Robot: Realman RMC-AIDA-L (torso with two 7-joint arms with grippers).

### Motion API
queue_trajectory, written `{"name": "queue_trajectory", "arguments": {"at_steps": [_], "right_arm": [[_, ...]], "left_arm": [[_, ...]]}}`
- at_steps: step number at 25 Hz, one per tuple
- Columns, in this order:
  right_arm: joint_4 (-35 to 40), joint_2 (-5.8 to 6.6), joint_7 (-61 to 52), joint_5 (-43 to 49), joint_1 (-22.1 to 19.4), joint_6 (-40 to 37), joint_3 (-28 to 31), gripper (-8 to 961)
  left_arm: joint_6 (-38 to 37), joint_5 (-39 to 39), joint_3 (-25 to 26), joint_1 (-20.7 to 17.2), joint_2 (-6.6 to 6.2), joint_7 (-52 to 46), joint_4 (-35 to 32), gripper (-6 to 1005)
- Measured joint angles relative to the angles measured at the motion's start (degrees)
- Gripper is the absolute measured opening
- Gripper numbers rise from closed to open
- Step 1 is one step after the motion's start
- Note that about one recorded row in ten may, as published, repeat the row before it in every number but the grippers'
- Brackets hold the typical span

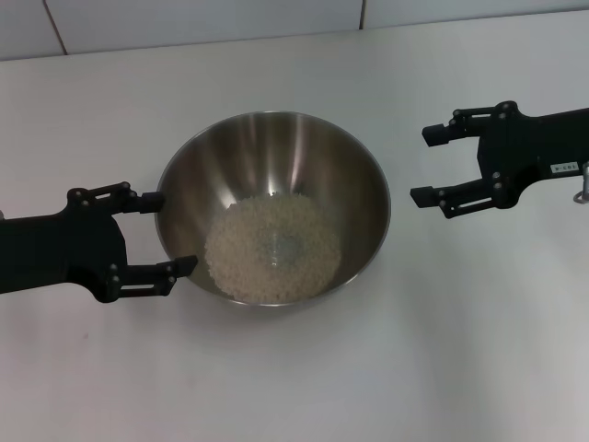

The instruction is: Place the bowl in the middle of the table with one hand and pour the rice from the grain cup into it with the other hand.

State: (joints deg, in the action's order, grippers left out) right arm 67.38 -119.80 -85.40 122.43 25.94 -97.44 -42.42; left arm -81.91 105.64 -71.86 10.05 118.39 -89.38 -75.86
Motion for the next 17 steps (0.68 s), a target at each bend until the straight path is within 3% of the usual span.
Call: {"name": "queue_trajectory", "arguments": {"at_steps": [17], "right_arm": [[-0.4, 0.01, 0.6, -2.1, -0.6, 1.3, -2.2, 827]], "left_arm": [[0.7, 1.4, -0.3, 0.0, 0.17, -0.7, 0.0, 844]]}}
